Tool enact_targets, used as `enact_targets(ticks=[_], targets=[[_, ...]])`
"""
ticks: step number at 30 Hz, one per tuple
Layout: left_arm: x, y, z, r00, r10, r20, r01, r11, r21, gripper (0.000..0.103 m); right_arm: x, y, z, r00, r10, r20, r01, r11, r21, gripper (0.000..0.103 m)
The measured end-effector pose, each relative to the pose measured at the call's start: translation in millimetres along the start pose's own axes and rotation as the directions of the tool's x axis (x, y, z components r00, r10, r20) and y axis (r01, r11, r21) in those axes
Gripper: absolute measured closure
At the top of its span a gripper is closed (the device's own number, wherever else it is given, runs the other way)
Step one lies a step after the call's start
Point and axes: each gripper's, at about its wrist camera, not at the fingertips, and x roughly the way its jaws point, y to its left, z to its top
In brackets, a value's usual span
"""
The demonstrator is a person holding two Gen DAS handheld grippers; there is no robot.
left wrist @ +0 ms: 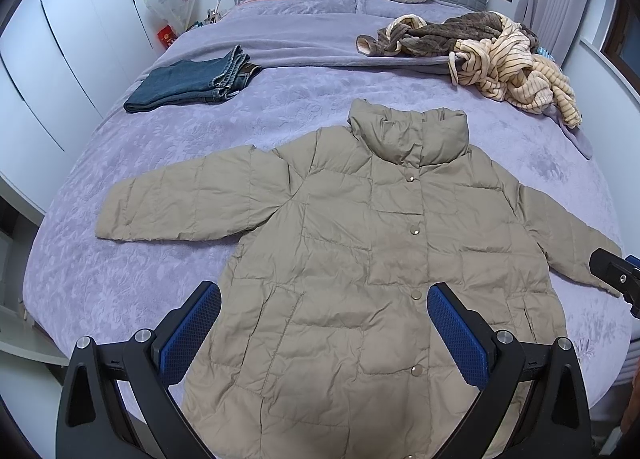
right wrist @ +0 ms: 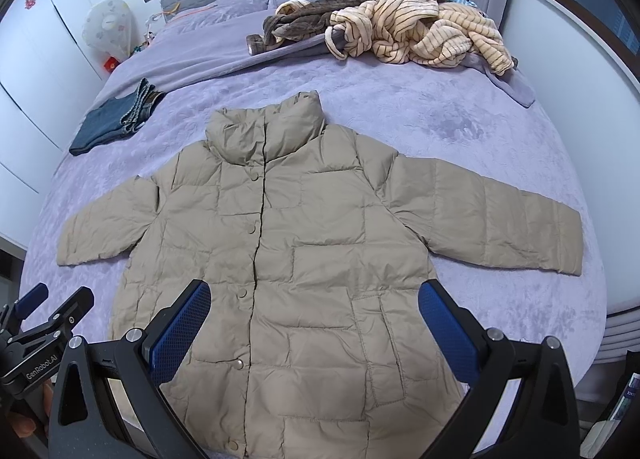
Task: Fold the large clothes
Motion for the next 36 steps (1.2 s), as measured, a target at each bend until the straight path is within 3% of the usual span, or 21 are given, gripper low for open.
enact_targets(ticks=[36], targets=[[2.5, -0.5, 0.5, 1.0, 0.005, -0.004, -0.005, 1.0, 0.001, 0.0, 1.1, 0.6, 0.9, 1.0, 0.001, -0.002, -0.001, 1.0, 0.001, 0.0]])
